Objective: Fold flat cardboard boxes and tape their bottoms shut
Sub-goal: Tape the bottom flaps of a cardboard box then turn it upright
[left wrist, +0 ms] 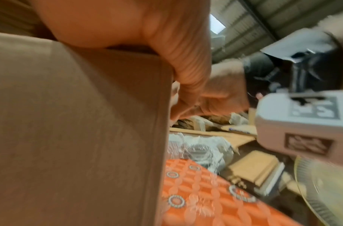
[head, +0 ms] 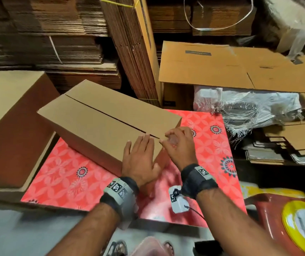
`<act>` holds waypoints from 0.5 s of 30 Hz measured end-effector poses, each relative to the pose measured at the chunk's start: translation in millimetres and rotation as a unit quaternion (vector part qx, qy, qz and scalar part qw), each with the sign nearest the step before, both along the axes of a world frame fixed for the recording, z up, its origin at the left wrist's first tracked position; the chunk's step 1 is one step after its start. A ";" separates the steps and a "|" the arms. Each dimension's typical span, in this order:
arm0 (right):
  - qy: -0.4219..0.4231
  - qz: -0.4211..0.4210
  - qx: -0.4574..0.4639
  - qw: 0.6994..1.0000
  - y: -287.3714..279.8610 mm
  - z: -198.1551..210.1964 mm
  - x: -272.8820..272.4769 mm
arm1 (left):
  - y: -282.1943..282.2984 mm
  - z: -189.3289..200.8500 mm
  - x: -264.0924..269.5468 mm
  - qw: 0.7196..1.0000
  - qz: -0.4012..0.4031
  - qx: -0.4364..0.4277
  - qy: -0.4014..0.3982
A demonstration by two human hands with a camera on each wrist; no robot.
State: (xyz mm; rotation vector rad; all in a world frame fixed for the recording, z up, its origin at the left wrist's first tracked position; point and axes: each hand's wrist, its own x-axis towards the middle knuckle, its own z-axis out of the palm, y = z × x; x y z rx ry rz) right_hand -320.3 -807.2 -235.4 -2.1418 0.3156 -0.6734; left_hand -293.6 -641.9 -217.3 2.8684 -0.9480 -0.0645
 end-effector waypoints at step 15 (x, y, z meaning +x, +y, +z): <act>0.143 -0.149 0.258 0.944 -60.0 -82.4 -110.0 | 55.8 6.6 50.6 0.984 -0.158 -0.010 0.077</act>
